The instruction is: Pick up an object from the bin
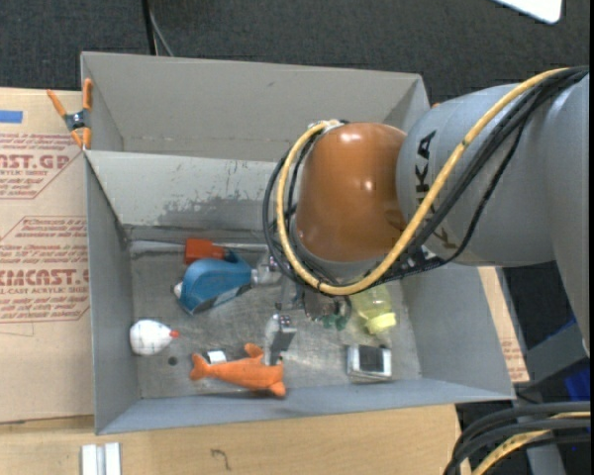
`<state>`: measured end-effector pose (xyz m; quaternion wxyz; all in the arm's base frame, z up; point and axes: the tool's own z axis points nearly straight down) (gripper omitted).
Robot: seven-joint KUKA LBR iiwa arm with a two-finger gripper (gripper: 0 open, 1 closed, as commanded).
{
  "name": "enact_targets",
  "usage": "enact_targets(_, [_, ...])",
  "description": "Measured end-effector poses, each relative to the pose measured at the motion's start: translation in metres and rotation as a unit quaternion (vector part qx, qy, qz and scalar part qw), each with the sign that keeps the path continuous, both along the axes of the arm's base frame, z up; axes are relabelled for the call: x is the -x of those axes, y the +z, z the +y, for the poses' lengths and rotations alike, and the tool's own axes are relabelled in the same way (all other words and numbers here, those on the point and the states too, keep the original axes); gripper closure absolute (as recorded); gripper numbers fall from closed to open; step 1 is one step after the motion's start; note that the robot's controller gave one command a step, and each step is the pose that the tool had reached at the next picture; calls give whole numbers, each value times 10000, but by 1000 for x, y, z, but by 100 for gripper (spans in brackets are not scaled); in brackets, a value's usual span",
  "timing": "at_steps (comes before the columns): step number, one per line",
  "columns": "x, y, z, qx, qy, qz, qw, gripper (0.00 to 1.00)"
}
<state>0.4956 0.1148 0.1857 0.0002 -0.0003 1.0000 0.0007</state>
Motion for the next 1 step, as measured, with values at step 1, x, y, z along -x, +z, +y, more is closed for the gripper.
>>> enact_targets(1, [0,0,0,0,1,0,10000,0])
